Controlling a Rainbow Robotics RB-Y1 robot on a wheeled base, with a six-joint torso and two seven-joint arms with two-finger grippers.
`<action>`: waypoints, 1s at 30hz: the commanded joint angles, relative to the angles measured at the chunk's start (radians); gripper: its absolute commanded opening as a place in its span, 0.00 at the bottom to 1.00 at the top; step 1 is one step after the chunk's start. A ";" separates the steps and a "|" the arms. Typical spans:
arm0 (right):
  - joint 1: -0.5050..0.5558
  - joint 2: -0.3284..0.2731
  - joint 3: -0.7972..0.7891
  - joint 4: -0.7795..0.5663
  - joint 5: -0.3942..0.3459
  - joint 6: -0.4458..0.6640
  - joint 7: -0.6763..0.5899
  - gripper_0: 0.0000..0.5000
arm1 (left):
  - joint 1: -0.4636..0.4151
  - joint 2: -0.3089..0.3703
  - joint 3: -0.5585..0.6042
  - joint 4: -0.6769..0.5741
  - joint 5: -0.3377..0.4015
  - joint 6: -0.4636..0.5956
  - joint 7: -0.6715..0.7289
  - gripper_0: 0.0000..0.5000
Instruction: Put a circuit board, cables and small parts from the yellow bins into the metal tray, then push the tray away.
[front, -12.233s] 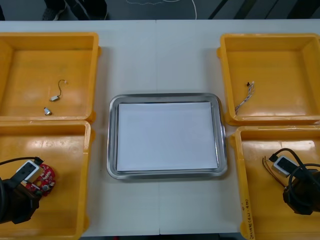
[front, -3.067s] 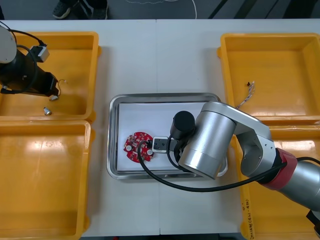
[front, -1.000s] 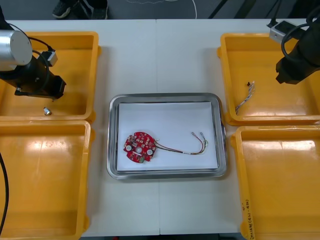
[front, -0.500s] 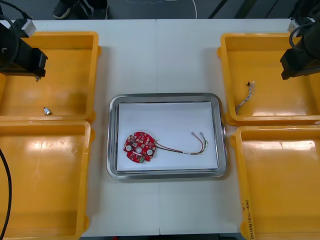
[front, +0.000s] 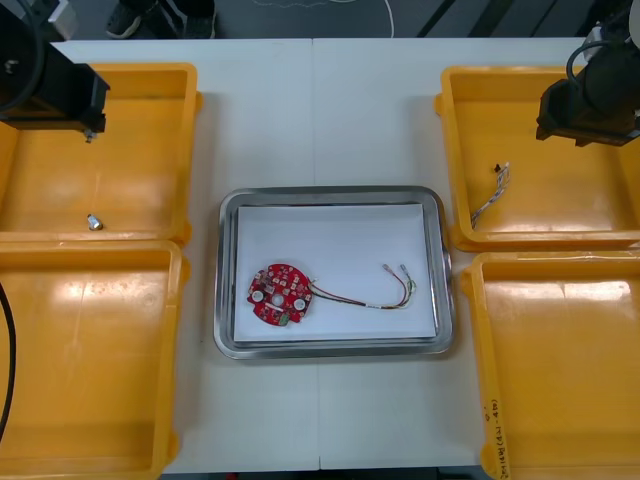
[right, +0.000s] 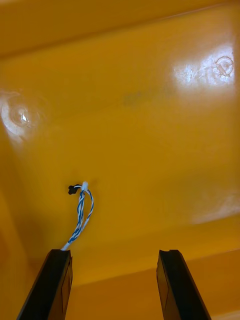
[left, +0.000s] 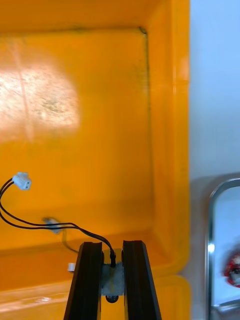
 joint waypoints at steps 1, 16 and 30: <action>0.023 0.003 -0.016 -0.018 -0.023 -0.024 -0.114 0.98 | -0.053 0.017 -0.092 -0.065 0.071 0.008 0.211 0.00; 0.068 0.018 0.067 -0.018 -0.045 -0.131 -0.433 0.98 | -0.053 -0.092 -0.276 -0.168 0.105 0.008 0.472 0.00; 0.098 0.035 0.162 -0.014 -0.037 -0.202 -0.596 0.98 | -0.055 -0.210 -0.458 -0.169 0.012 0.008 0.656 0.00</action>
